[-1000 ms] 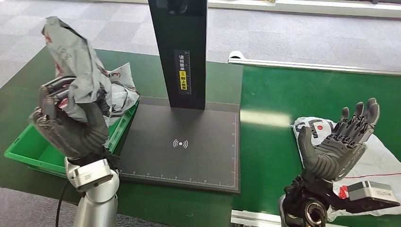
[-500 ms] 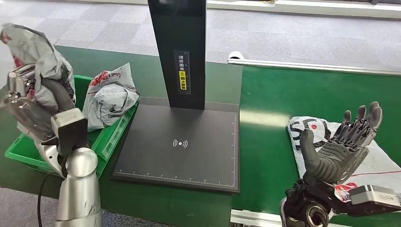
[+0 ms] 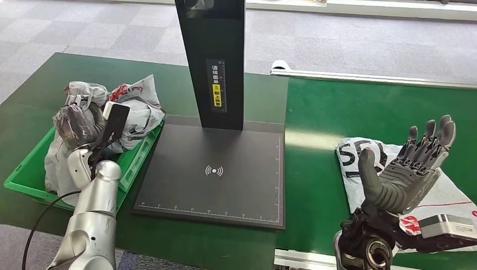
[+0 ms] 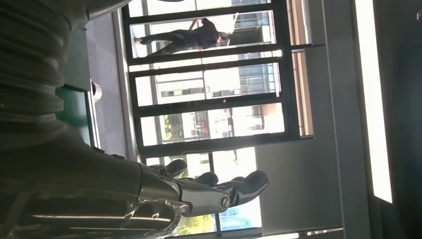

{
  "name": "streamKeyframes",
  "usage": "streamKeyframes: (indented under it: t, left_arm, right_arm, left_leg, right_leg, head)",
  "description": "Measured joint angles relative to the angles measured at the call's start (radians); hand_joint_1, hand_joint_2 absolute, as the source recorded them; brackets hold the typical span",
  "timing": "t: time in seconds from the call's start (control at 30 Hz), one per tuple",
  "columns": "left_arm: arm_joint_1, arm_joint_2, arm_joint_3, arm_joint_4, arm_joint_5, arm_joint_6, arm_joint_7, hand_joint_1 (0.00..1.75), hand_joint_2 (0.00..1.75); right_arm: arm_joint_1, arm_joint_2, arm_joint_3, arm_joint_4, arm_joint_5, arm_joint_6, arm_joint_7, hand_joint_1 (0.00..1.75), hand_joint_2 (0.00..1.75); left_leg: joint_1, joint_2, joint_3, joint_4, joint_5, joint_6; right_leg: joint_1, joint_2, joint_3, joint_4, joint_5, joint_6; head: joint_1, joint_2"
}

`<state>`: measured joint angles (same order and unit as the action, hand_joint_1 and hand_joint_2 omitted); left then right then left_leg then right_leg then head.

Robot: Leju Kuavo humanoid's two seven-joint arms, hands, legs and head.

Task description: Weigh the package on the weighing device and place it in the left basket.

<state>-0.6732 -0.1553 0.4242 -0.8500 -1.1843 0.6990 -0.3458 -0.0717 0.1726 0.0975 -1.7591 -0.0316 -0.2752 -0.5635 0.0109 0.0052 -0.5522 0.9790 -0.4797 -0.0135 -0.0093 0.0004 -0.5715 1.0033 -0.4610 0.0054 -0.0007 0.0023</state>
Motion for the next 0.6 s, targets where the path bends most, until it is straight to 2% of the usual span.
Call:
streamKeyframes:
  t: [0.2,0.5,0.6]
  left_arm:
    - [-0.051,0.028,0.063,0.125,-0.117,0.001,0.052,1.75,1.75]
    - [-0.078,0.040,0.096,0.183,-0.134,0.001,0.063,1.75,1.75]
    - [-0.086,0.045,0.105,0.185,-0.161,0.001,0.077,0.44,1.75]
  right_arm:
    - [0.000,-0.010,0.009,0.005,-0.012,-0.006,0.001,0.00,1.75]
    - [0.000,-0.019,0.016,0.008,-0.014,-0.006,0.001,0.00,1.75]
    - [0.000,-0.021,0.019,0.010,-0.016,-0.011,0.001,0.00,1.75]
  left_leg:
    - [0.000,0.000,0.000,0.000,0.000,0.000]
    - [0.000,0.000,0.000,0.000,0.000,0.000]
    - [0.000,0.000,0.000,0.000,0.000,0.000]
  right_leg:
    - [0.000,0.000,0.000,0.000,0.000,0.000]
    - [0.000,0.000,-0.001,0.000,0.000,0.000]
    - [0.000,0.000,-0.001,0.000,0.000,0.000]
  head:
    - [0.000,0.000]
    - [0.000,0.000]
    - [0.000,0.000]
